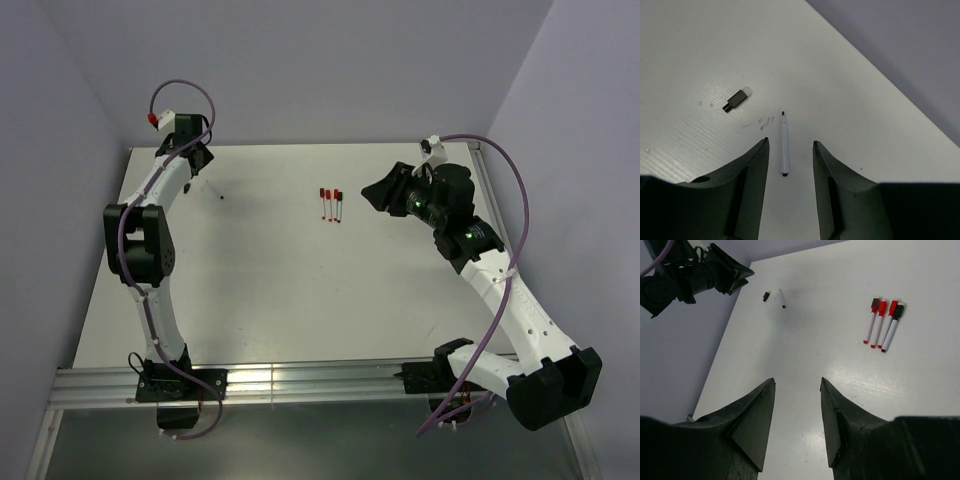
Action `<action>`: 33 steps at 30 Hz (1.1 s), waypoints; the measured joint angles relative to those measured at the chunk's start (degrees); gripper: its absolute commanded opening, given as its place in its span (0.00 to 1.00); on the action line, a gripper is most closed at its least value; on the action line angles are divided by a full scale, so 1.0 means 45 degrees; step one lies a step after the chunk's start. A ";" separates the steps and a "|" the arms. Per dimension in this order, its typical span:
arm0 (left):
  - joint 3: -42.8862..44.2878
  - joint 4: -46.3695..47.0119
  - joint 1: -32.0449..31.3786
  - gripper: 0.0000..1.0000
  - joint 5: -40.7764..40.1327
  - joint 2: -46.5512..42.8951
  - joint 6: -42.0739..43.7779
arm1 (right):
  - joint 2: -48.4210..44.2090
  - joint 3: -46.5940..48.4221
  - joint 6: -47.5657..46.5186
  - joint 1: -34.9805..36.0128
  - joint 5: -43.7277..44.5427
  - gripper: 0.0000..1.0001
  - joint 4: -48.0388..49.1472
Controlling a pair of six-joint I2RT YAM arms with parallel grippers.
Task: Insert the pens into the pen caps
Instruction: Pick up the pen from the center of the board.
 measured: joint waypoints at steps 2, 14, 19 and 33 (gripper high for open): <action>0.0296 -0.0345 0.0160 0.45 0.0000 0.0563 0.0010 | 0.0005 0.0000 0.0000 0.0000 -0.0053 0.49 0.0000; 0.2482 -0.1467 0.0301 0.41 0.0233 0.3094 0.0505 | 0.0005 0.0000 0.0000 0.0000 -0.0160 0.49 0.0000; 0.2880 -0.1579 0.0301 0.41 0.0403 0.3521 0.0772 | 0.0005 0.0000 0.0000 0.0000 -0.0189 0.49 -0.0005; 0.3390 -0.1700 0.0301 0.39 0.0724 0.4342 0.1030 | 0.0005 0.0000 0.0005 0.0000 -0.0214 0.49 -0.0005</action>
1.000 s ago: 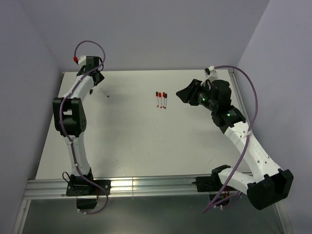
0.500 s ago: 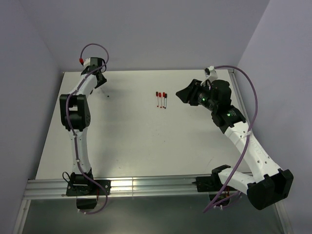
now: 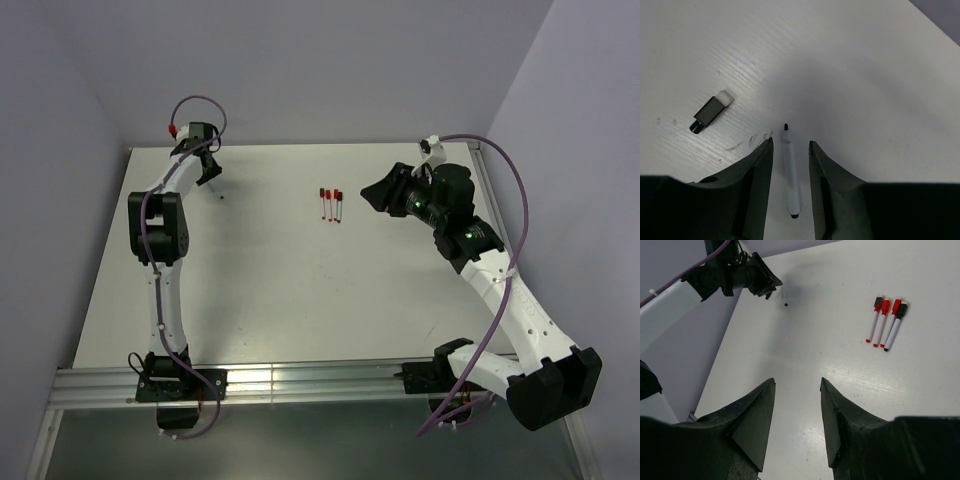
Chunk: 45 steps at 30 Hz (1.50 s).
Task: Insert the pens into the pen caps
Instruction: Pick up the pen from the center of the board.
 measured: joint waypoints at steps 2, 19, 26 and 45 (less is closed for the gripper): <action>0.0029 -0.0015 -0.0005 0.38 0.0073 0.0151 0.0000 | 0.0000 0.0000 0.0000 0.0000 0.0000 0.49 0.0000; 0.0597 -0.0695 -0.0029 0.37 0.0238 0.0457 0.0000 | 0.0000 0.0000 -0.0005 0.0000 0.0000 0.49 0.0000; 0.1073 -0.1020 -0.0112 0.36 0.0219 0.0767 0.0005 | -0.0005 0.0000 -0.0005 0.0000 -0.0044 0.49 0.0005; 0.1268 -0.1617 -0.0170 0.00 0.0019 0.1064 -0.0010 | -0.0034 -0.0204 0.0000 0.0000 -0.0359 0.49 0.0010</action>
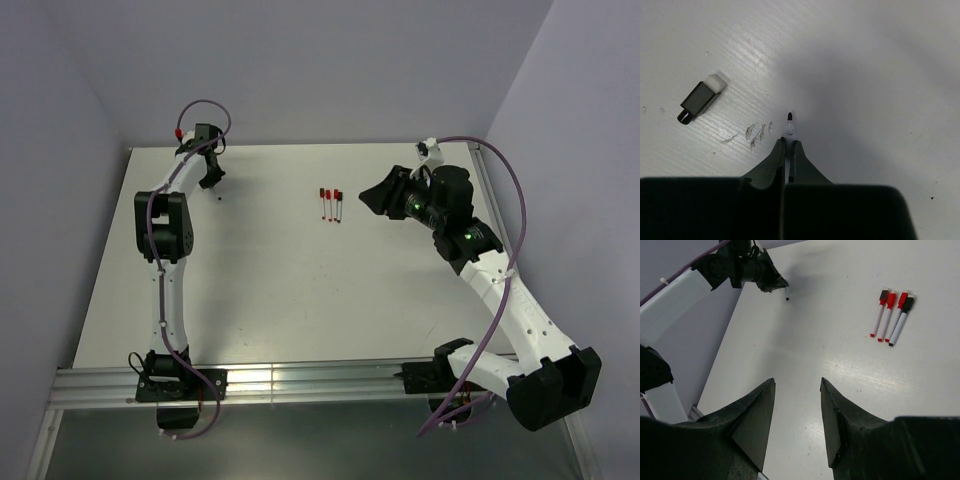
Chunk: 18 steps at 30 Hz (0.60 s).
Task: Insert the pens into the pen caps
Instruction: Pick up the pen from the center of the board.
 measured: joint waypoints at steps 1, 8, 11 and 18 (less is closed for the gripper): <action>-0.0019 0.0015 0.0000 0.00 0.0010 -0.0005 0.0000 | 0.0000 0.0000 -0.0005 0.0000 -0.0029 0.49 0.0005; -0.3011 0.1059 0.0010 0.00 0.1486 -0.1991 -0.0486 | 0.0112 0.0000 0.0053 0.0000 -0.0743 0.50 0.0204; -0.5095 0.1899 -0.0029 0.00 0.2735 -0.3925 -0.0986 | 0.0500 0.0000 0.0340 0.0000 -0.1627 0.50 0.0646; -1.0282 0.6436 -0.0510 0.00 0.6207 -1.0010 -0.2720 | 0.1724 -0.0005 0.1423 0.0447 -0.3308 0.54 0.2322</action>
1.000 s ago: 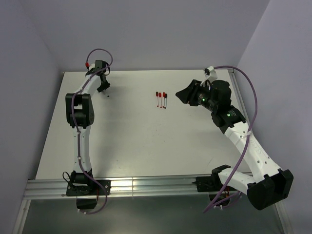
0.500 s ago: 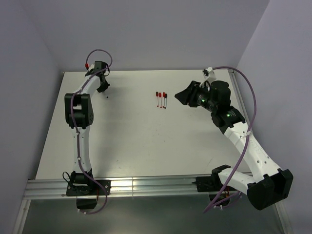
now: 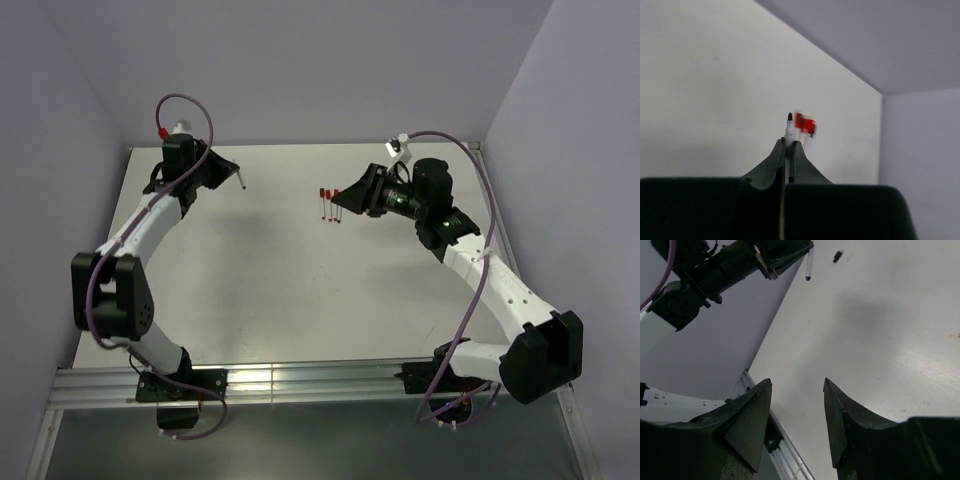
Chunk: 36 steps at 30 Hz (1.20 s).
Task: Insert the pens into the pen caps
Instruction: Pick up the pen from the center of the board.
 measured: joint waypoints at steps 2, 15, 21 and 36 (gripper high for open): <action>-0.1035 0.1141 -0.0248 0.00 0.0826 -0.1248 -0.0452 | 0.0408 0.0000 0.0282 0.0330 -0.0364 0.54 0.0593; -0.4158 0.6285 -0.2035 0.00 0.4065 -0.4391 -0.2268 | 0.3099 0.0515 0.1666 0.1564 -0.1438 0.56 0.3473; -0.4289 0.6989 -0.2560 0.00 0.4449 -0.4687 -0.2433 | 0.3288 0.0738 0.1909 0.1700 -0.1428 0.56 0.4129; -0.4289 0.7752 -0.3672 0.00 0.4435 -0.4425 -0.2628 | 0.3021 0.0738 0.2093 0.2001 -0.1107 0.54 0.4537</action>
